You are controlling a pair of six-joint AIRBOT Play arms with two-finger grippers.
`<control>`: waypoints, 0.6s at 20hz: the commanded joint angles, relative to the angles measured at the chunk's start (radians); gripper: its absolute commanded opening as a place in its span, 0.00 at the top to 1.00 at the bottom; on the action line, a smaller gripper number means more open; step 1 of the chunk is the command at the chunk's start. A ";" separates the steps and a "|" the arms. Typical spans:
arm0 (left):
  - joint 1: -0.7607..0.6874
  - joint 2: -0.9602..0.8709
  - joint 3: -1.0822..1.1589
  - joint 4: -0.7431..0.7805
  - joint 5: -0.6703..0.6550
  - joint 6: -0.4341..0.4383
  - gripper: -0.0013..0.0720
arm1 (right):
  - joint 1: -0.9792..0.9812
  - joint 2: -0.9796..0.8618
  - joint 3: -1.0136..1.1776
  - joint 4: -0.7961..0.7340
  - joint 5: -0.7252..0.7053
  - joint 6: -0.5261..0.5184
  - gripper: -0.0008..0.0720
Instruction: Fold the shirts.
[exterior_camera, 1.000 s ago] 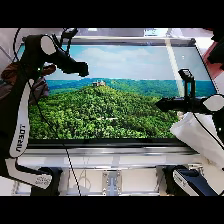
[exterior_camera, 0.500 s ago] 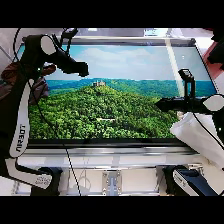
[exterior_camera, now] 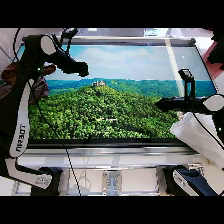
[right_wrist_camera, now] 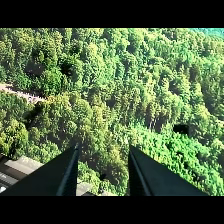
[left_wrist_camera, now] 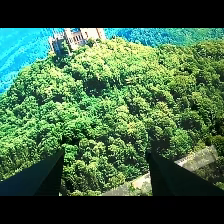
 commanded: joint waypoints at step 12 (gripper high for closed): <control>0.001 -0.002 0.001 0.341 0.256 0.036 0.19 | 0.001 0.000 -0.001 -0.020 -0.056 0.000 0.47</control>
